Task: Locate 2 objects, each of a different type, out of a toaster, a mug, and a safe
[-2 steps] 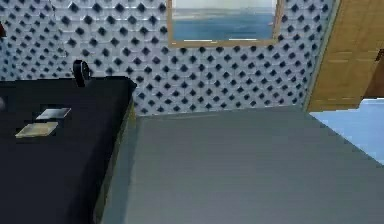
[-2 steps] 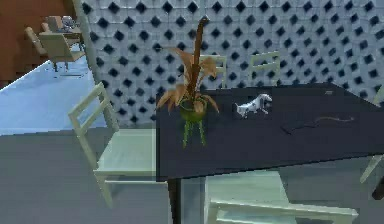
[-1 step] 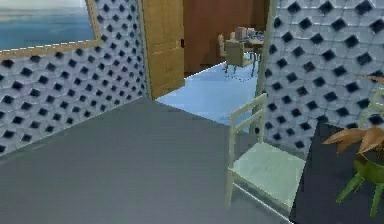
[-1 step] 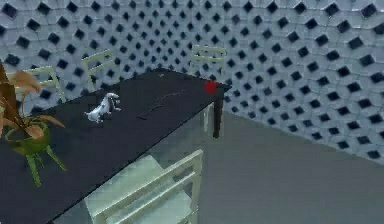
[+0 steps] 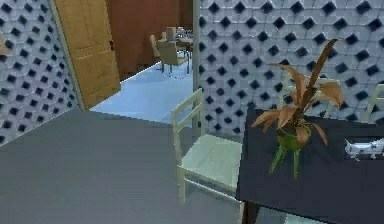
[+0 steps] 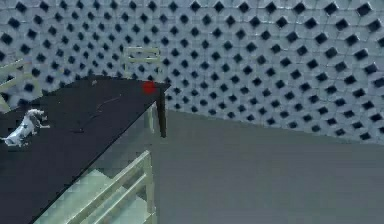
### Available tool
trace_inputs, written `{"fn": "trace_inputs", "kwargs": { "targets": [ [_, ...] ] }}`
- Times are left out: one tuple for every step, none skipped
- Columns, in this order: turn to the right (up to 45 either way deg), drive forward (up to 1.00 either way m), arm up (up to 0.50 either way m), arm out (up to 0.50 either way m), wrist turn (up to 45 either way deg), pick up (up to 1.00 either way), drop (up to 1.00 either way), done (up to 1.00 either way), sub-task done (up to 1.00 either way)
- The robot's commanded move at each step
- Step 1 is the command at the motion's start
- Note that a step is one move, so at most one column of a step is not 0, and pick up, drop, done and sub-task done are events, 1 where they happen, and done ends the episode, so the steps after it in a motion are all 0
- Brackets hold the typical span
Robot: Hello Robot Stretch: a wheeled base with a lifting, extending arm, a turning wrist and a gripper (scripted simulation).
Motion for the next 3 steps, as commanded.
{"fn": "trace_inputs", "kwargs": {
  "targets": [
    [0.0, 0.05, 0.0, 0.0, 0.0, 0.0, 0.0, 0.0, 0.0],
    [-30.0, 0.0, 0.0, 0.0, 0.0, 0.0, 0.0, 0.0, 0.0],
    [0.0, 1.0, 0.0, 0.0, 0.0, 0.0, 0.0, 0.0, 0.0]
  ]
}}
